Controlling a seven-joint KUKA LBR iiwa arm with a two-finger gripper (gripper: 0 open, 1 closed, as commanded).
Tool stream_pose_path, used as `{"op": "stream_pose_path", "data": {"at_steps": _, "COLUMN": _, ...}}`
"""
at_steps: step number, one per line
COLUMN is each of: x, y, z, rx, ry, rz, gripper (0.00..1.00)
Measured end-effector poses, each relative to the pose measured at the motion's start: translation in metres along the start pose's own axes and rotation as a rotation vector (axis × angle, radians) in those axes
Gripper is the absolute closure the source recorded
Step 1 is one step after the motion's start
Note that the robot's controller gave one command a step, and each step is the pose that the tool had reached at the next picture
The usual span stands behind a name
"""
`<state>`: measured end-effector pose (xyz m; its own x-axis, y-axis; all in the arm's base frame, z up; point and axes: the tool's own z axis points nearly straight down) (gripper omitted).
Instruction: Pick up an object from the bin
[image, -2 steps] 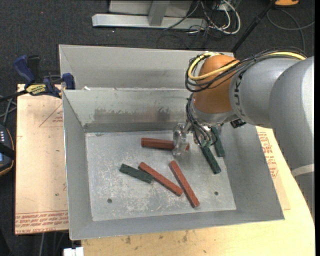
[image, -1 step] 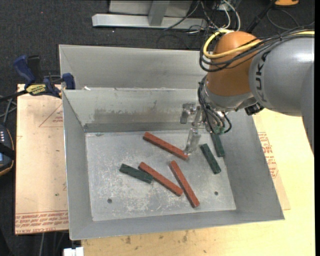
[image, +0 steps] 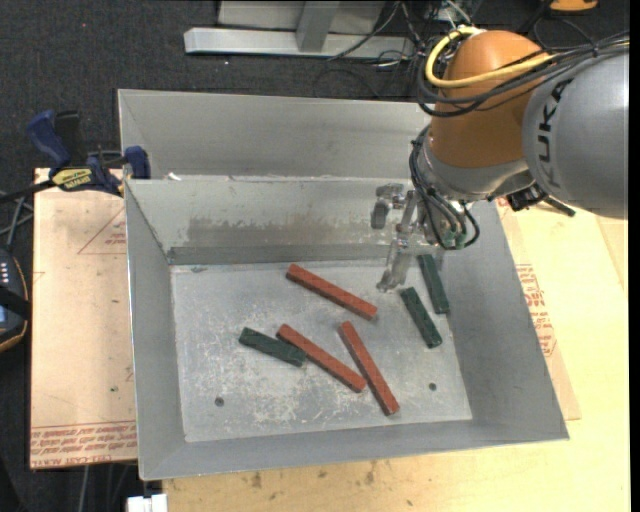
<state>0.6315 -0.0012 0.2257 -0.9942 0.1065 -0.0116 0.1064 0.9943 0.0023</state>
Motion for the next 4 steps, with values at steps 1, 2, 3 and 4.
{"op": "stream_pose_path", "data": {"at_steps": 1, "x": -0.007, "y": -0.018, "z": 0.051, "rx": 0.001, "ry": 0.004, "rz": -0.074, "gripper": 0.00}}
{"op": "stream_pose_path", "data": {"at_steps": 2, "x": 0.007, "y": -0.027, "z": 0.127, "rx": 0.000, "ry": 0.007, "rz": -0.219, "gripper": 0.00}}
{"op": "stream_pose_path", "data": {"at_steps": 3, "x": -0.013, "y": -0.020, "z": 0.150, "rx": 0.000, "ry": 0.008, "rz": -0.089, "gripper": 1.00}}
{"op": "stream_pose_path", "data": {"at_steps": 4, "x": -0.013, "y": -0.020, "z": 0.150, "rx": 0.001, "ry": 0.008, "rz": -0.089, "gripper": 1.00}}
